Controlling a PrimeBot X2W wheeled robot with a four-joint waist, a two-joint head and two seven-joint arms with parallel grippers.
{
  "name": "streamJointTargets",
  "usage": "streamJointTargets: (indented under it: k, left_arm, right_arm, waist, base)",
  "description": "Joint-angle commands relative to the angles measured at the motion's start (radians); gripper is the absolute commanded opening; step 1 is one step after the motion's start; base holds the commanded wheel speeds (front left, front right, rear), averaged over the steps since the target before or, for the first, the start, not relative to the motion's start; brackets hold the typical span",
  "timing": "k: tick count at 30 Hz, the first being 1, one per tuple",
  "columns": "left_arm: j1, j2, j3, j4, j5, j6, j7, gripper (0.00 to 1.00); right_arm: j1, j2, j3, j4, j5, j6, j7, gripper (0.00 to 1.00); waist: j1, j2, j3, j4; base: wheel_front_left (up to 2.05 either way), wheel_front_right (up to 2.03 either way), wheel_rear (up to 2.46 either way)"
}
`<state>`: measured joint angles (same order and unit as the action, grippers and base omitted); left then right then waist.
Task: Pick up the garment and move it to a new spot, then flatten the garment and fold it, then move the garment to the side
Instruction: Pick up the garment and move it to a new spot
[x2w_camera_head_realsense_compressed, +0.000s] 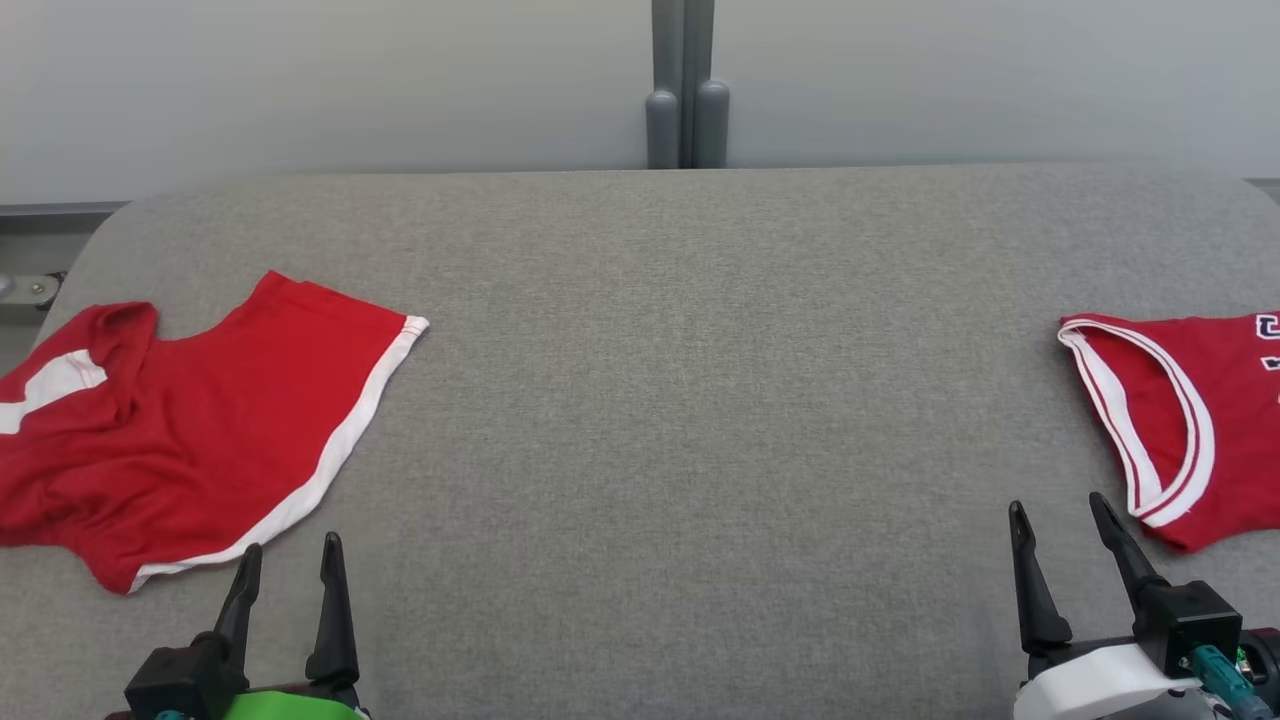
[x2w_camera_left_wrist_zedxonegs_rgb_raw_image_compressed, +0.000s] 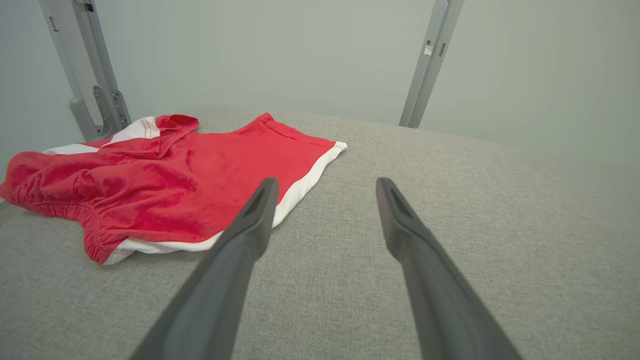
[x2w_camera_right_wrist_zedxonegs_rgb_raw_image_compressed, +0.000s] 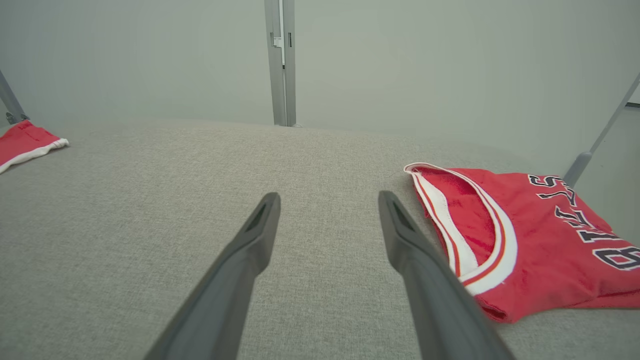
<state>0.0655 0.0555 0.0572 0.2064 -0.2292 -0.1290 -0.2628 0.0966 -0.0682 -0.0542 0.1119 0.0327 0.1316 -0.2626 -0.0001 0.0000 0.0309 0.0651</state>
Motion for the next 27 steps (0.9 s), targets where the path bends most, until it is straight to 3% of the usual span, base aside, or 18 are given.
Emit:
streamJointTargets:
  k: [1,12,15,27]
  left_arm:
    - [-0.009,0.003,-0.004,0.002,0.006,-0.002,-0.002,1.0]
    - [0.052,0.001,0.033,0.02,0.019,-0.002,-0.001,1.0]
    - [0.071,0.001,0.05,0.023,0.02,-0.002,-0.001,1.0]
    - [0.065,-0.003,0.063,-0.003,0.008,-0.002,-0.001,1.0]
  right_arm:
    - [0.008,-0.006,-0.002,-0.004,-0.004,-0.002,-0.003,1.0]
    - [0.004,-0.01,0.073,0.022,0.009,-0.002,-0.003,1.0]
    - [-0.001,-0.013,0.094,0.032,0.015,-0.002,-0.003,1.0]
    - [-0.025,-0.026,0.129,0.041,0.024,-0.002,-0.003,1.0]
  waist:
    - [0.0001,0.0,-0.011,0.044]
    - [0.0001,0.0,-0.07,0.354]
    - [0.0001,0.0,-0.08,0.408]
    - [0.0001,0.0,-0.048,0.419]
  base:
    - [0.0,0.0,0.0]
    - [0.0,0.0,0.0]
    - [0.0,0.0,0.0]
    - [0.0,0.0,0.0]
